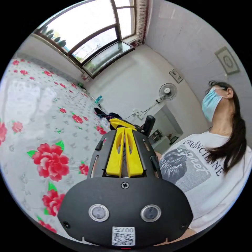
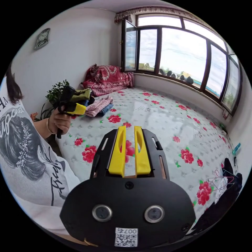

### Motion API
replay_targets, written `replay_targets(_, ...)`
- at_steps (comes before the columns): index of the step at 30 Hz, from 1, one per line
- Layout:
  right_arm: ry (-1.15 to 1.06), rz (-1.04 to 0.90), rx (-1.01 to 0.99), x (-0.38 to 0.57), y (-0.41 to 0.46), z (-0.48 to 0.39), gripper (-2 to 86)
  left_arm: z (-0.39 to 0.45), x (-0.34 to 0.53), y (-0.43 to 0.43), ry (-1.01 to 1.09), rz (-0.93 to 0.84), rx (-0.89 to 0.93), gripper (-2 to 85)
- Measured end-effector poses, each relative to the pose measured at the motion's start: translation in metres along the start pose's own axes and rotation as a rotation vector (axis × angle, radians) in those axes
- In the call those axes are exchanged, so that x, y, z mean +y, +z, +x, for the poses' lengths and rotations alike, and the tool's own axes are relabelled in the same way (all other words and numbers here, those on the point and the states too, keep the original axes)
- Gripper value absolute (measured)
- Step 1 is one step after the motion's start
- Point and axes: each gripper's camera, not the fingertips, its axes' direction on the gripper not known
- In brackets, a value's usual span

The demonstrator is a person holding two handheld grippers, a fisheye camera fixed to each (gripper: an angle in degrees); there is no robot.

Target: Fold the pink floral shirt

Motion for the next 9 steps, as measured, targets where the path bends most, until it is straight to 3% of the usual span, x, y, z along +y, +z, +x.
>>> replay_targets(2, 0.037, 0.014, 0.145, 0.019, -0.044, 0.029, 4.1, -0.018, 0.012, 0.033, -0.055, 0.06, 0.225, -0.8)
replay_targets(9, 0.299, 0.025, 0.454, 0.091, -0.18, 0.173, 7.0, -0.044, 0.026, 0.146, -0.14, 0.205, 0.408, -1.0)
